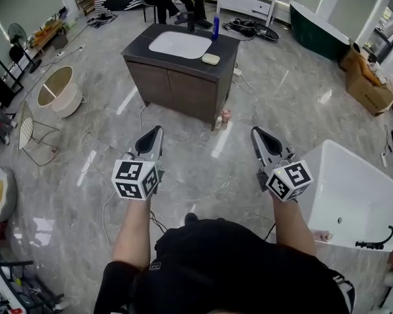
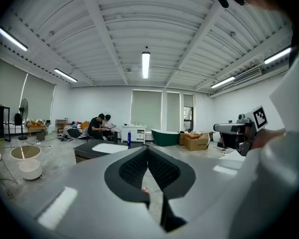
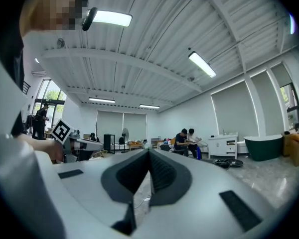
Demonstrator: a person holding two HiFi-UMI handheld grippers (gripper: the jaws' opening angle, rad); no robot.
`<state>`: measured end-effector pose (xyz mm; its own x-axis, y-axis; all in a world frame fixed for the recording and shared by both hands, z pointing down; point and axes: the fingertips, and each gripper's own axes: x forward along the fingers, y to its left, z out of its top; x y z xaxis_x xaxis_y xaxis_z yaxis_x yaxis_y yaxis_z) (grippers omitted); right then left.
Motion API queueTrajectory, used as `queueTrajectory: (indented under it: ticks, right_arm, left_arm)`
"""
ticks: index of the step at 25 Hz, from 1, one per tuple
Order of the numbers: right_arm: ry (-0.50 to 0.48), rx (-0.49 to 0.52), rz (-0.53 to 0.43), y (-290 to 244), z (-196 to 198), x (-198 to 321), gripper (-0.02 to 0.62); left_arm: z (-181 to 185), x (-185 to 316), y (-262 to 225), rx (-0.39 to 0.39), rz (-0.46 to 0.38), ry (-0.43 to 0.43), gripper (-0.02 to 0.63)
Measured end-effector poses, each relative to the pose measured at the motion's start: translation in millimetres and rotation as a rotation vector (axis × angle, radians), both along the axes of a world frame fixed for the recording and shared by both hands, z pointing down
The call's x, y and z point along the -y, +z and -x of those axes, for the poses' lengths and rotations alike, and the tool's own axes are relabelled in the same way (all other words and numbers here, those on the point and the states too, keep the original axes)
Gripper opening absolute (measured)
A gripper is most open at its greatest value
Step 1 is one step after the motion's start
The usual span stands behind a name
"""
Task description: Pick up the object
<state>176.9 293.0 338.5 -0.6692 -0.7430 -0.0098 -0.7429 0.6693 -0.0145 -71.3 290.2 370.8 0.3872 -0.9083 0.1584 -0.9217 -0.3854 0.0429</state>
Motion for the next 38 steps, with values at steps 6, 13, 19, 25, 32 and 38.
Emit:
queueTrajectory:
  ticks: [6,13,19,25,32,38]
  right_arm:
    - [0.019,0.021,0.017,3,15,11,0.014]
    - [0.020,0.012,0.021,1,40,13,0.038]
    - [0.012,-0.014,0.033,2,69,8,0.167]
    - [0.003,-0.026,0.065,13,87,-1,0.233]
    - [0.009,-0.043,0.086,24,95,2,0.255]
    - [0.003,-0.039,0.097,27,101,11,0.261]
  left_arm:
    - [18,6,2,-0.015,-0.001,0.009,0.059]
    - [49,8,3,-0.037,0.000,-0.009,0.168]
    - [78,2,6,-0.048,0.002,-0.013,0.230]
    - [99,-9,17,-0.054,0.011,-0.020,0.268]
    - [112,-8,27,-0.061,0.028,-0.029,0.284]
    - [117,-6,29,-0.050,0.038,-0.026,0.284]
